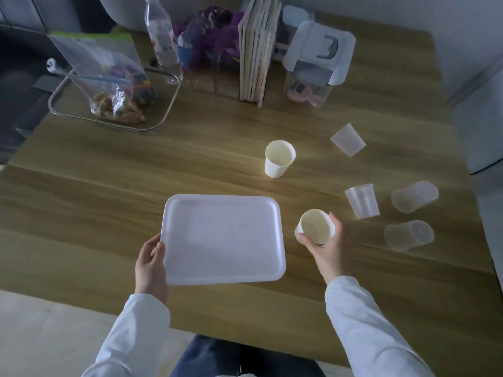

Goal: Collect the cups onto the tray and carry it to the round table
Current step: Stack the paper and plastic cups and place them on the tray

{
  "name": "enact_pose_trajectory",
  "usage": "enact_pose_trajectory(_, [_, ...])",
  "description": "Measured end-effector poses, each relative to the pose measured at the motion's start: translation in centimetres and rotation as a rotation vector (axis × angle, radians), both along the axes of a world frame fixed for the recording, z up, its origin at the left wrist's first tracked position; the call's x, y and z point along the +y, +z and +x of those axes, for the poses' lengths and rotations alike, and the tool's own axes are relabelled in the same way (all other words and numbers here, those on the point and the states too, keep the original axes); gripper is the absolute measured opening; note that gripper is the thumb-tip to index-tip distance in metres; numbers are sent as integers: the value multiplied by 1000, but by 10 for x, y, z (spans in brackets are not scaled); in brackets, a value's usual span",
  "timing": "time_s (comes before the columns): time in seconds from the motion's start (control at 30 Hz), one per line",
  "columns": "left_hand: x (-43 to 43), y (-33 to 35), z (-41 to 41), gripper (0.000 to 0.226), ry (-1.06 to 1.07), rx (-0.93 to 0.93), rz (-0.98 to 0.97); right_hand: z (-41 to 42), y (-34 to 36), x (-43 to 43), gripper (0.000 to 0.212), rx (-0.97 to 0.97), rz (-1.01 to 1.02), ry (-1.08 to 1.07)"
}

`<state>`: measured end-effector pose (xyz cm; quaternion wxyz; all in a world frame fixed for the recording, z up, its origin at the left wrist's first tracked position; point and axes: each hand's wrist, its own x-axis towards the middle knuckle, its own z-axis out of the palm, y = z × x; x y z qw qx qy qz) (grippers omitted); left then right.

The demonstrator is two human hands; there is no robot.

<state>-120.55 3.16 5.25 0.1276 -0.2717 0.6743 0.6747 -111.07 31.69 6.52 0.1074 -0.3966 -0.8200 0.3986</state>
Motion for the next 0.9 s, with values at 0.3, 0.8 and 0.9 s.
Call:
enact_pose_trajectory(0.3, [23, 2, -13, 18, -137, -1, 34, -21, 56, 3, 78, 154, 155, -29])
enact_pose_trajectory(0.8, [66, 28, -12, 21, -306, 27, 87, -83, 84, -76, 78, 221, 107, 340])
enact_pose_trajectory(0.9, [67, 29, -11, 21, -318, 29, 99, -90, 81, -80, 78, 201, 131, 385])
